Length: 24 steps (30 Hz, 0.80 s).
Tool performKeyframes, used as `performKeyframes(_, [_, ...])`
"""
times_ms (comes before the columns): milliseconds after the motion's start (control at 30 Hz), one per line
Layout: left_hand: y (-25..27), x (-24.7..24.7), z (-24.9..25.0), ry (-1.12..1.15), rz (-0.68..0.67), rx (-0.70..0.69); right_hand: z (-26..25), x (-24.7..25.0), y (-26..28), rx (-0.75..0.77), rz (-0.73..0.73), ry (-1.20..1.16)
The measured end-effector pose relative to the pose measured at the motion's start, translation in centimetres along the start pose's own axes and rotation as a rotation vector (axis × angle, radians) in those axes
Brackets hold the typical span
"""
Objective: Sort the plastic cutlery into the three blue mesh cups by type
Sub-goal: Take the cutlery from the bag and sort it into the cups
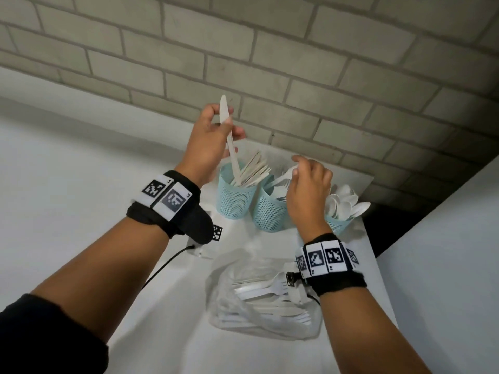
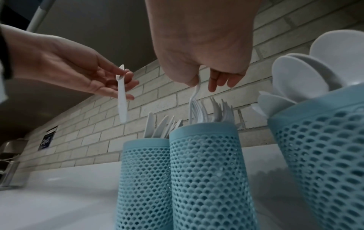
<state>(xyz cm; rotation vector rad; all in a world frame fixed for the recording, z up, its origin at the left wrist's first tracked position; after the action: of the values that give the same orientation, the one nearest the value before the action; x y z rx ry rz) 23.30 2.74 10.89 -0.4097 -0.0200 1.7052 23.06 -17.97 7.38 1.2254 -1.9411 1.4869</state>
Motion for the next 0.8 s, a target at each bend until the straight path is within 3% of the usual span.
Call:
performKeyframes(267, [-1.8, -0.1, 0.5, -0.143, 0.075, -0.198, -0.4, 1.3, -0.4, 0.013, 0.094, -0.185])
performKeyframes(567, [-2.3, 0.7, -5.3, -0.223, 0.061, -0.040, -2.0, 3.2, -1.1, 0.036, 0.184, -0.198])
performKeyframes(667, [-2.3, 0.4, -6.6, -0.467, 0.018, -0.011, -2.3, 1.3, -1.2, 0.047, 0.079, -0.093])
performKeyframes(800, [-1.2, -0.3, -6.3, -0.886, -0.013, -0.146, -1.1, -3.1, -0.2, 0.030, -0.204, 0.156])
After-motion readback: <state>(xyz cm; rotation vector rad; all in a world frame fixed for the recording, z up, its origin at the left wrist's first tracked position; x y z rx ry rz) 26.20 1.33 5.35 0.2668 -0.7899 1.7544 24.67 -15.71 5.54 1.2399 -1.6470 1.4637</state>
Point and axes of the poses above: each hand's wrist, its own y-axis away from the middle knuckle, its own x-axis out of the back of the hand, z = x × y, the point moved 9 cm from there along -y, towards the middle knuckle
